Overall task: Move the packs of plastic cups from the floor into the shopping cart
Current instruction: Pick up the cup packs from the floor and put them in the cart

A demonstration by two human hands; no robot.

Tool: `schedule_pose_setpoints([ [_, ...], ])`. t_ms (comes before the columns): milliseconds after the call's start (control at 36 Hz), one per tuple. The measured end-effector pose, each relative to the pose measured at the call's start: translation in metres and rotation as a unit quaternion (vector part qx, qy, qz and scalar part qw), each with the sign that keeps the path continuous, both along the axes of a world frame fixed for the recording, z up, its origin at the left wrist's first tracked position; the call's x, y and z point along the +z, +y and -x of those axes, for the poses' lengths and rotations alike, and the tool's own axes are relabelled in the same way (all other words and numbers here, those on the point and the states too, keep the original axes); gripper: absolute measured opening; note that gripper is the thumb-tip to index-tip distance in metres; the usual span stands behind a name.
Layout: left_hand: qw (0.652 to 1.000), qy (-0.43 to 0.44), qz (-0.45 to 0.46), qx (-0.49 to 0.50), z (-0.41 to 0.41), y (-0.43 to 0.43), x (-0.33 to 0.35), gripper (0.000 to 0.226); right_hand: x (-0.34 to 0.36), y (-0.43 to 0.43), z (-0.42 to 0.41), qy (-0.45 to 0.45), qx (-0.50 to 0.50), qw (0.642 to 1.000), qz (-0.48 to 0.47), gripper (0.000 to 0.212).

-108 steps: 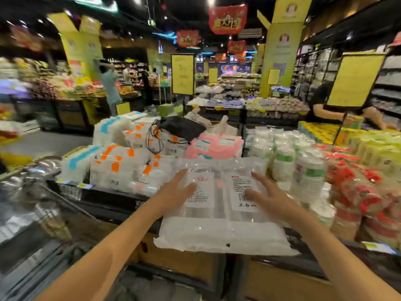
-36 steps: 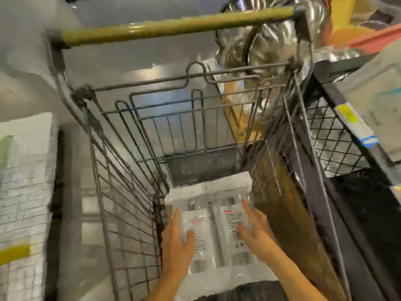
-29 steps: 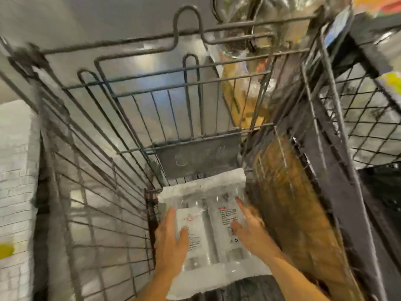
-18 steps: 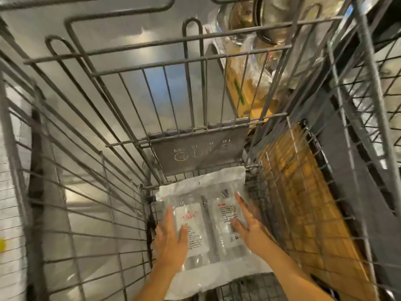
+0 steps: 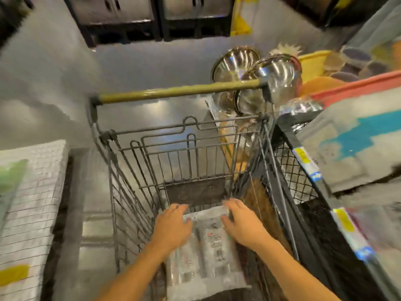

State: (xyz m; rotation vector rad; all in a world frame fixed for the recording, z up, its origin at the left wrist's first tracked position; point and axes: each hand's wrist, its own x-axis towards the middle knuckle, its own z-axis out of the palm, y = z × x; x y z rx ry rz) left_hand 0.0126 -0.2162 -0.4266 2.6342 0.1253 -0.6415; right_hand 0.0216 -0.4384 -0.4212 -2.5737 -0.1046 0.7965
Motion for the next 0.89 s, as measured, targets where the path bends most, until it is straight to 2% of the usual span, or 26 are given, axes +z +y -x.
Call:
schedule_pose_setpoints([
  [83,0.996,-0.027,-0.056,-0.070,-0.007,-0.001,0.070,0.054,0.069,-0.005,-0.011,-0.025,0.040,0.999,0.018,0.055],
  [222,0.983,-0.093,-0.098,-0.120,-0.002,-0.009,0.189,0.028,0.175,-0.015,-0.019,-0.069,0.088,0.992,0.063,0.051],
  [361,0.975,-0.131,-0.090,-0.157,0.015,-0.021,0.289,0.035,0.274,-0.021,-0.002,-0.145,0.109,0.977,0.110,0.034],
  [444,0.965,-0.167,-0.095,-0.178,0.027,-0.029,0.338,0.031,0.323,-0.027,0.016,-0.184,0.111,0.967,0.135,0.036],
  [583,0.951,-0.190,-0.104,-0.218,0.047,-0.045,0.389,0.038,0.372,-0.039,0.052,-0.218,0.072,0.960,0.160,0.031],
  [722,0.932,-0.223,-0.072,-0.278,0.064,-0.063,0.417,0.040,0.404,-0.052,0.104,-0.226,0.010,0.959,0.168,0.038],
  [889,0.897,-0.233,-0.032,-0.374,0.097,-0.084,0.437,0.037,0.425,-0.061,0.191,-0.217,-0.120,0.956,0.160,0.044],
])
